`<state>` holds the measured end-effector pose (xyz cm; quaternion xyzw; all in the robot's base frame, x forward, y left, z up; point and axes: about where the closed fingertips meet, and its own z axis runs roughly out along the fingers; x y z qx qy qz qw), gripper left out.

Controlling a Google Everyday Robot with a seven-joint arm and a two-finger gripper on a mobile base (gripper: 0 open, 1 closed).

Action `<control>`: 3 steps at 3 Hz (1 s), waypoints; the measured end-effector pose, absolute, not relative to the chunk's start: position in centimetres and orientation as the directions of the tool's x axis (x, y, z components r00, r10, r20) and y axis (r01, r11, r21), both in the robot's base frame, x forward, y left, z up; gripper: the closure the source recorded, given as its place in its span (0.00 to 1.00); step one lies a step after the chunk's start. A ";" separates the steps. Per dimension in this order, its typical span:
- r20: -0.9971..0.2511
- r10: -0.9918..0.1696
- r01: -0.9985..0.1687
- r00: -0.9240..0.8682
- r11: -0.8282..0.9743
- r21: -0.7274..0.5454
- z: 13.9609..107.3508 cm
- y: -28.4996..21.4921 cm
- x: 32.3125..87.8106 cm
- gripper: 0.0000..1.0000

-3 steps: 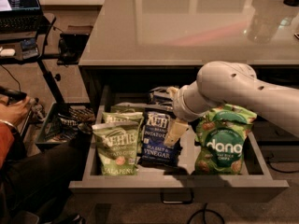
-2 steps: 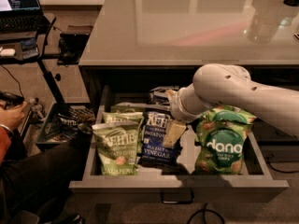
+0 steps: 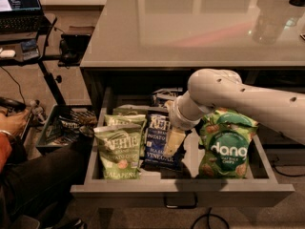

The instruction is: Pick blue chip bag from top drawer and place on counter

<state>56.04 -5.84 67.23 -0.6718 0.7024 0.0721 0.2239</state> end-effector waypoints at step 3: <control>-0.399 -0.917 -0.985 -0.009 0.078 -0.156 65.9 -5.7 55.7 0.66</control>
Offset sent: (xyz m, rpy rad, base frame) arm -0.0025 0.0011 -0.0116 -0.0120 0.0389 0.0055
